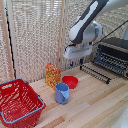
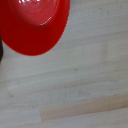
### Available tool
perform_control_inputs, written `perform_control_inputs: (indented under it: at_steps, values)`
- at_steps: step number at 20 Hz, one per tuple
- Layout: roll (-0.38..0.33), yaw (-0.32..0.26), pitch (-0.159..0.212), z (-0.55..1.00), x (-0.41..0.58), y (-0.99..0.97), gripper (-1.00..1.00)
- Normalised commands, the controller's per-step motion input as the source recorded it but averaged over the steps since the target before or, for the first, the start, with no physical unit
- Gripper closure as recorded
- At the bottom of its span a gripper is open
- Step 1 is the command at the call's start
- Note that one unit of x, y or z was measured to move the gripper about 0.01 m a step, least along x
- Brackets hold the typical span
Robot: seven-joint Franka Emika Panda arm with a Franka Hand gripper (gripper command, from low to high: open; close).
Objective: Please locate the crimson dish within your space. Move your hand towards it gently. Tenderly hold the bowl carefully using your fingers and raise it. With caution, shift it towards the basket. Kindly let loose of the dish to drop it in the basket.
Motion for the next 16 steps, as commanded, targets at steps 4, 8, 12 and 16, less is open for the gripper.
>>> perform_control_inputs:
  at_steps: [4,8,12,16]
  values:
    - [0.012,-0.112,0.000,-0.51,0.003,-0.12,-1.00]
    - [0.000,-0.105,0.000,-0.52,0.026,-0.02,-1.00]
    - [0.000,-0.088,0.000,-0.51,0.057,-0.04,-1.00]
    - [-0.003,-0.047,0.000,-0.35,0.131,-0.02,1.00]
